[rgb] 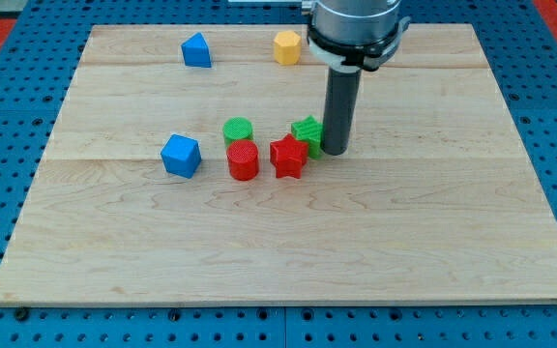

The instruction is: Separate the green star from red star

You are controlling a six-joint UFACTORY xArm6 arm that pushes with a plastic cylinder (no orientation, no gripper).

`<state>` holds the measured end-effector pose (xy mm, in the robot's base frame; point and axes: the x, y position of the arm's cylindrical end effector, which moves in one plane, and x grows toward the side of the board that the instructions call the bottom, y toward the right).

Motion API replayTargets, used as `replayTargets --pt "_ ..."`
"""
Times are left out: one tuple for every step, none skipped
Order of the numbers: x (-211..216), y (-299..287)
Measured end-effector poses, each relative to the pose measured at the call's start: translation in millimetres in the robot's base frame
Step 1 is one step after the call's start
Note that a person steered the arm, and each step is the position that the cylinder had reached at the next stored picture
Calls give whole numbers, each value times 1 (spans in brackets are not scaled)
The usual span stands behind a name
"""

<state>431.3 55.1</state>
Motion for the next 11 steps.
replayTargets --pt "-22 -20" --pt "-61 -17" --pt "-60 14" --pt "-8 15" --pt "7 -30" --pt "-39 -36" --pt "-81 -36" --pt "-77 -18" --pt "-57 -19" --pt "-39 -71" --pt "-52 -100"
